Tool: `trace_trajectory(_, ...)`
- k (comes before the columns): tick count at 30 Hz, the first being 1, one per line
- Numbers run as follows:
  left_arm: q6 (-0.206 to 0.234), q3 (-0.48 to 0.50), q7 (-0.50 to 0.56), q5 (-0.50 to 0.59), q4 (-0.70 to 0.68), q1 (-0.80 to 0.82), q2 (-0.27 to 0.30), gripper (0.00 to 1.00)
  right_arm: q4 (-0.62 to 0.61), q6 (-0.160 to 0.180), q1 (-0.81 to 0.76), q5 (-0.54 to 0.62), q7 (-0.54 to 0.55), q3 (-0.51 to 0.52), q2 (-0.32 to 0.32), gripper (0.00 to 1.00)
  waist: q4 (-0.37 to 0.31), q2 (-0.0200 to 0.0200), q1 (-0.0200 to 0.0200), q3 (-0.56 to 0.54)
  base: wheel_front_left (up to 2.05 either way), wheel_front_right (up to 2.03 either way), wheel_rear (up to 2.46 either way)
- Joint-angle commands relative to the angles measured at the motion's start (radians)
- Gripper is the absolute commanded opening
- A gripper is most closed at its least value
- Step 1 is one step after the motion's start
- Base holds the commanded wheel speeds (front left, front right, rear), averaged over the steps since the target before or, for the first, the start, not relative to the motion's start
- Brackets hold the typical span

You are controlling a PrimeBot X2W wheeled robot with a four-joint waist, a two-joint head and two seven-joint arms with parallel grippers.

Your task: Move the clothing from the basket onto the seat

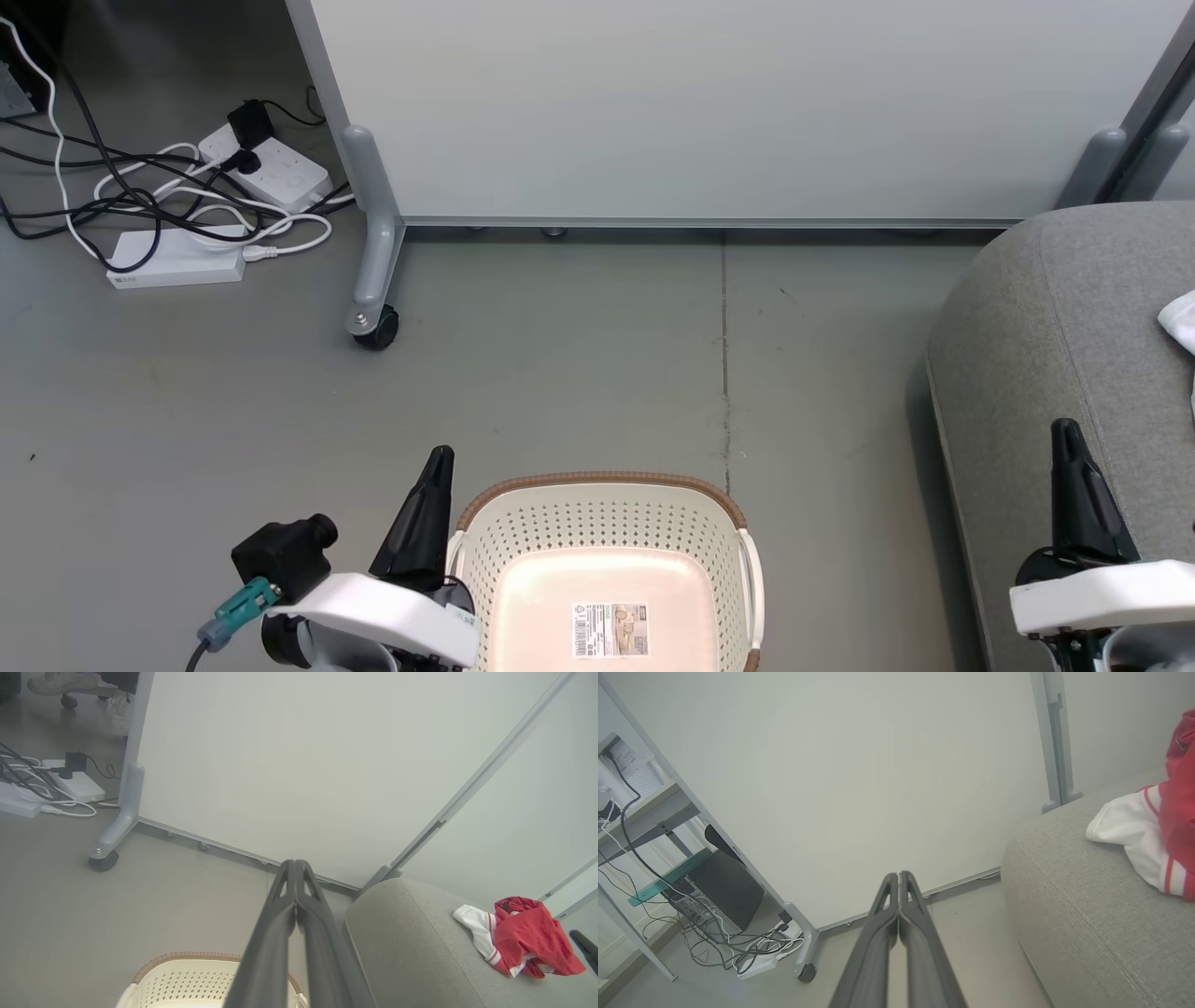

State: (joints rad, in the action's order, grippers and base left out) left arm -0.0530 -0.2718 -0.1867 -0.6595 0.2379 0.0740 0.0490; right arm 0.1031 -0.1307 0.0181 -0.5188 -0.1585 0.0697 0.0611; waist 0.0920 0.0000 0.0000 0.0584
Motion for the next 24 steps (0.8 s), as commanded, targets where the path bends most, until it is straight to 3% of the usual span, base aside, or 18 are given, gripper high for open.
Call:
trace_trajectory(1,-0.008,0.009,0.006,-0.039,-0.004,0.039,0.002,0.00,-0.016,0.000,0.007,-0.043,0.011,0.016,0.004,0.00,-0.001,0.0000,0.0000,-0.001,0.00,0.00,0.00)
trace_trajectory(24,-0.030,0.037,0.074,-0.335,0.061,0.108,0.002,0.00,-0.009,0.000,-0.011,-0.367,0.100,0.095,0.001,0.00,-0.021,0.0000,0.0000,-0.013,0.00,0.00,0.00)
